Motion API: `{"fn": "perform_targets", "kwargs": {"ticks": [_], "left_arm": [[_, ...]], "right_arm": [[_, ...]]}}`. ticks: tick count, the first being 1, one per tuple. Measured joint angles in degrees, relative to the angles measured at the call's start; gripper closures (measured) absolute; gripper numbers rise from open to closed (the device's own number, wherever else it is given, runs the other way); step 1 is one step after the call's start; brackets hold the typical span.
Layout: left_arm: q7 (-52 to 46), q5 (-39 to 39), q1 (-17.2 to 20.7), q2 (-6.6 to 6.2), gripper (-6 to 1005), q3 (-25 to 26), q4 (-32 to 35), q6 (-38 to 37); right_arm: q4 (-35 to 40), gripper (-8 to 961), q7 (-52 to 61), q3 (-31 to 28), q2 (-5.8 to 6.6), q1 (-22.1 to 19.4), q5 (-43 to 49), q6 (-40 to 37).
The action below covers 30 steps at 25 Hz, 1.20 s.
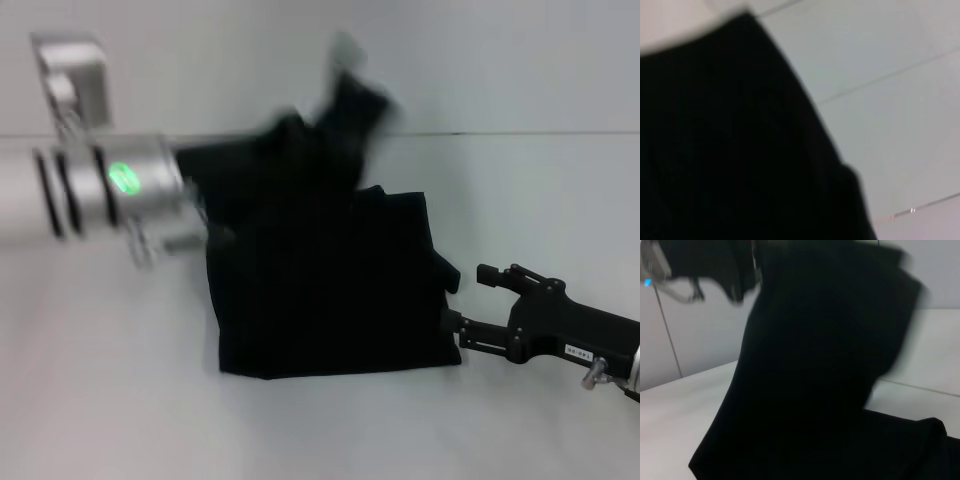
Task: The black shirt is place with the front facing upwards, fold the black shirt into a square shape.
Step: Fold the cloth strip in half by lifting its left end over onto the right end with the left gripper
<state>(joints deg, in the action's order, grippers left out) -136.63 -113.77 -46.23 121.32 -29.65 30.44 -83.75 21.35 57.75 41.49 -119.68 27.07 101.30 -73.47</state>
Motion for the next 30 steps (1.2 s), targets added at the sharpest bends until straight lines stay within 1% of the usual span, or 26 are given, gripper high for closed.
{"fn": "perform_targets", "kwargs": {"ticks": [1,2,3,5,7,9,14,18,24,28,30], "left_arm": [[1.0,0.0,0.5,0.75,952,-0.4,-1.3,1.1],[2.5,0.0,1.2,1.69,952,-0.7,-3.5,2.7],[4.5,0.0,1.9,2.37,951,-0.8,-6.2,4.5],[8.1,0.0,2.5,2.78,951,-0.8,-11.5,7.5],[12.2,0.5,2.7,2.82,950,-0.6,-17.0,10.3],[14.6,1.4,2.7,2.94,950,-0.5,-19.1,11.2],[16.4,2.8,2.1,2.99,949,-0.6,-19.9,10.5],[16.4,2.9,2.0,2.87,948,-0.6,-19.6,9.8],[16.6,3.0,2.0,2.84,946,-0.9,-19.5,9.4],[17.3,2.6,1.9,2.91,945,-1.3,-19.7,9.9],[17.5,2.6,1.9,2.92,945,-1.6,-19.7,10.4]], "right_arm": [[0.0,28,0.0,0.0,-0.01,0.0,0.0,0.0],[0.0,28,0.0,0.0,-0.03,0.0,0.1,0.1],[0.0,28,0.0,0.0,-0.05,0.0,0.2,0.1],[-0.1,28,0.0,0.0,-0.1,0.0,0.3,0.2],[-0.2,28,0.0,0.0,-0.12,0.0,0.3,0.3],[-0.5,28,0.0,0.0,-0.14,0.3,0.1,0.7],[-1.7,28,0.0,0.0,-0.5,2.7,-0.3,5.5],[-3.7,28,0.0,0.0,-0.55,6.6,-1.3,12.2],[-5.8,28,0.0,0.0,-0.59,13.4,-6.2,22.2],[-5.9,29,0.0,0.1,-0.66,17.1,-7.8,26.5],[-5.9,29,-0.1,0.1,-0.67,18.3,-8.9,28.1]]}}
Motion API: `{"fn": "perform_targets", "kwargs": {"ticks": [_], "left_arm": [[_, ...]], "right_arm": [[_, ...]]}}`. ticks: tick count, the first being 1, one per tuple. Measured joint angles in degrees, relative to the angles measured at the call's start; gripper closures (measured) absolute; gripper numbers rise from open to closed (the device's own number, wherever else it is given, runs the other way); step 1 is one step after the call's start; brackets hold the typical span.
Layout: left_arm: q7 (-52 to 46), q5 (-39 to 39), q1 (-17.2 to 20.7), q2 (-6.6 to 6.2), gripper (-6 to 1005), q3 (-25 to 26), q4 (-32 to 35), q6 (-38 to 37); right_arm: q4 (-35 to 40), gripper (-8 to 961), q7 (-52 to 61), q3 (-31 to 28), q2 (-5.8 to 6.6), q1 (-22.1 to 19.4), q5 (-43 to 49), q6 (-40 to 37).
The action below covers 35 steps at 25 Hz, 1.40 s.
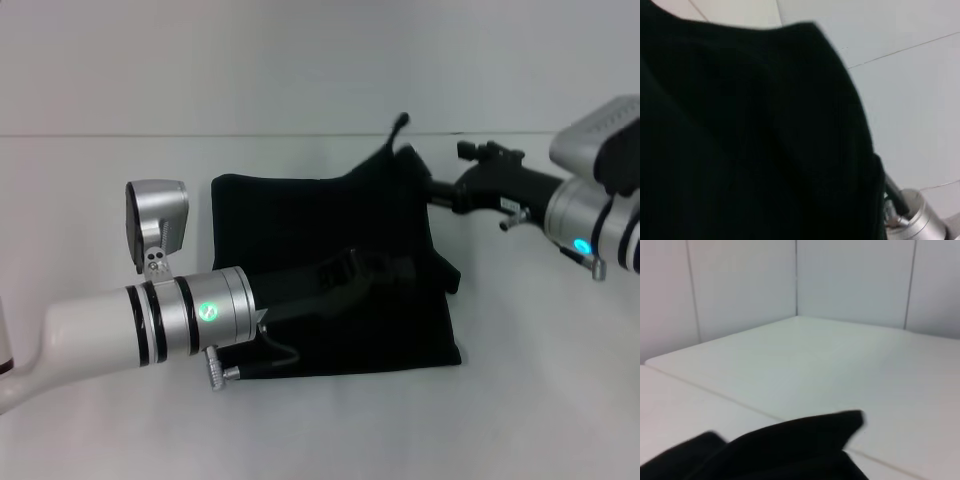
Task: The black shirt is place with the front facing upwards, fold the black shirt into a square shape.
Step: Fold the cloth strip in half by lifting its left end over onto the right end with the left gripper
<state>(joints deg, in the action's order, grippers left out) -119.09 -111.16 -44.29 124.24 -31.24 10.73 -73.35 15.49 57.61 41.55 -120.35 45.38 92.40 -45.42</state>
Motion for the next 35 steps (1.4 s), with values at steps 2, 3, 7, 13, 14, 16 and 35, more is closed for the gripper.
{"fn": "perform_targets", "kwargs": {"ticks": [2,3,7,13,14,16,35], "left_arm": [[0.4,0.1,0.2,0.03,944,-0.1,-0.1,0.3],[0.6,0.1,0.2,0.05,944,-0.1,-0.2,0.5],[0.9,-0.1,0.2,0.2,943,-1.1,-0.6,2.9],[0.8,0.4,-0.3,0.22,942,-1.5,-2.1,9.4],[0.9,0.4,-0.3,0.22,942,-1.4,-2.1,9.9],[1.1,0.7,-0.4,0.25,941,-1.4,-2.2,10.0],[12.3,4.8,7.5,-0.4,264,-6.6,9.3,-20.5]], "right_arm": [[0.1,29,-0.3,0.2,0.01,0.6,-1.3,0.8],[0.2,29,-0.3,0.2,0.0,0.7,-1.7,0.9],[0.5,29,-0.4,0.0,0.03,0.7,-2.3,1.9],[0.7,29,-0.5,-0.1,0.16,-0.1,-4.9,6.4],[0.7,29,-0.5,-0.1,0.2,-0.4,-5.6,7.1],[1.0,29,-0.5,-0.1,0.32,-1.3,-8.2,8.2],[3.5,30,9.8,0.4,0.96,-12.7,-11.3,-23.8]]}}
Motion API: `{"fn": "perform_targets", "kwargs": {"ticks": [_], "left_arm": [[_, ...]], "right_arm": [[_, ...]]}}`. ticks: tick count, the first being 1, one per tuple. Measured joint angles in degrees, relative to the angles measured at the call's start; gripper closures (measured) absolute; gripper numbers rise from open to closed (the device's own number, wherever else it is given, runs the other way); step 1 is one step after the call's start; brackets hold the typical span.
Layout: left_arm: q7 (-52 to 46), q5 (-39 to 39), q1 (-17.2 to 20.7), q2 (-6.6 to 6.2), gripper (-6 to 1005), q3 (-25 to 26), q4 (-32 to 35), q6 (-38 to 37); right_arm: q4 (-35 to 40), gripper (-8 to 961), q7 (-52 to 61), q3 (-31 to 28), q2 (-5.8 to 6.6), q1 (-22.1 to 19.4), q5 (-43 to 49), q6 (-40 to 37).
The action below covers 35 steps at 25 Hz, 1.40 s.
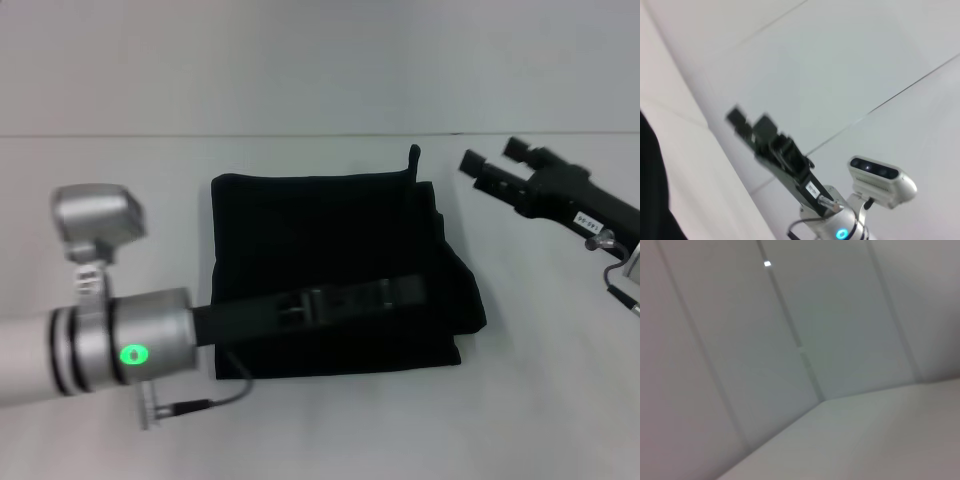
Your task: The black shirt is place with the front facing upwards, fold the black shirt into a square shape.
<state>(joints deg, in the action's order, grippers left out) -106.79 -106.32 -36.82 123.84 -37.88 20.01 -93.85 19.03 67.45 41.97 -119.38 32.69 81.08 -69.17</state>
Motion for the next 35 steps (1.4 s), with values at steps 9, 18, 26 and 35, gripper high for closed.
{"fn": "perform_targets", "kwargs": {"ticks": [9,18,26,35], "left_arm": [[19.0,0.6,8.3,-4.79,245,0.3,5.5,-3.2],[27.9,0.1,11.1,-5.85,249,0.4,8.1,-3.3],[29.6,-0.4,11.2,-5.75,248,0.3,8.3,-3.8],[30.2,-0.4,11.3,-5.94,248,0.4,8.1,-3.8]], "right_arm": [[11.1,30,39.0,0.4,2.86,4.4,19.1,-0.1],[20.6,31,71.6,7.8,7.51,15.1,48.7,-2.7],[24.2,31,81.3,8.1,4.13,24.3,66.7,-9.1],[22.9,34,81.7,10.8,2.13,26.6,68.1,-6.7]]}}
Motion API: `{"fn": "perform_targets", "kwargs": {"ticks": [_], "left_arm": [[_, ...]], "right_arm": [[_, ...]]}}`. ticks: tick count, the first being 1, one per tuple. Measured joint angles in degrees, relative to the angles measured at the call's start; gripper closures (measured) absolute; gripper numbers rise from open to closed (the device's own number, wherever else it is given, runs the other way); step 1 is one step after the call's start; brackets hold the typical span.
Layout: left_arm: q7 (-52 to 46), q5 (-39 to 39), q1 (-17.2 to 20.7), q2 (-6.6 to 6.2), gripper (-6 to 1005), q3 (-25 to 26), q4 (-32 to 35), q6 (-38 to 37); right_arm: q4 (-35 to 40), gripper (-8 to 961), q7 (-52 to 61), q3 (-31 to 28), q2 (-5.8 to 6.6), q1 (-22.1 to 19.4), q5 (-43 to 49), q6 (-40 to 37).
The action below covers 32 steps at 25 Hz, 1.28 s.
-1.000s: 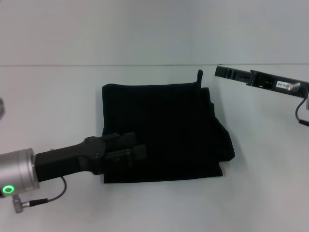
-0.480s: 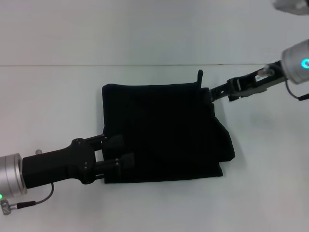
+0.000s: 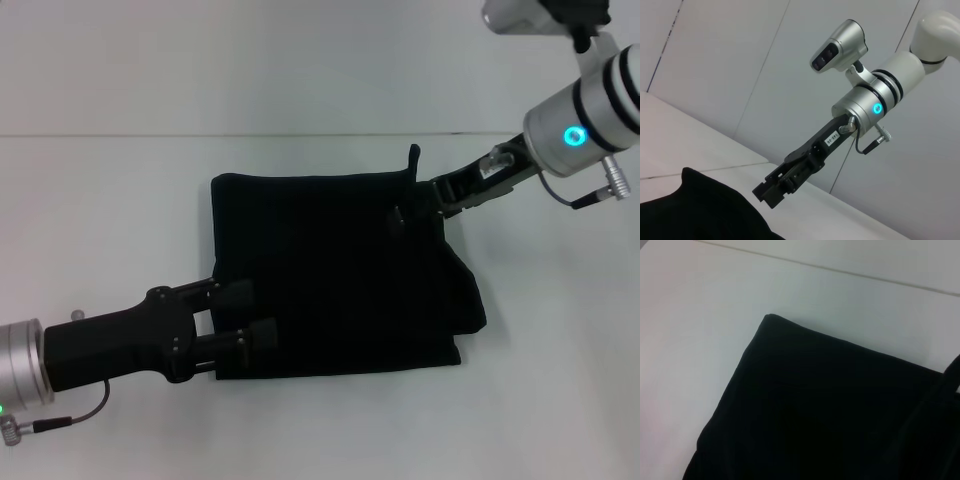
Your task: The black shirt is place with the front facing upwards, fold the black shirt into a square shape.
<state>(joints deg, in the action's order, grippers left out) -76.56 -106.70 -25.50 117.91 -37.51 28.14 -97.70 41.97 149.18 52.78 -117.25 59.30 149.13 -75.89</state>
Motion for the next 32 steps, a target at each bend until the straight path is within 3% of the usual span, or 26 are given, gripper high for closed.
{"fn": "perform_targets", "kwargs": {"ticks": [9,25,32], "left_arm": [[0.1,0.0,0.4,0.29,249,0.0,-0.1,0.4],[0.1,0.5,0.5,0.57,248,0.0,-0.2,-0.2],[0.1,0.5,0.5,0.57,248,0.0,-0.2,-0.1]], "right_arm": [[-2.6,41,0.7,1.7,-0.72,0.6,0.0,2.3],[-2.6,398,0.5,2.7,-0.7,0.2,0.1,3.0],[-2.6,689,0.5,2.7,-0.76,0.2,0.1,3.2]]}}
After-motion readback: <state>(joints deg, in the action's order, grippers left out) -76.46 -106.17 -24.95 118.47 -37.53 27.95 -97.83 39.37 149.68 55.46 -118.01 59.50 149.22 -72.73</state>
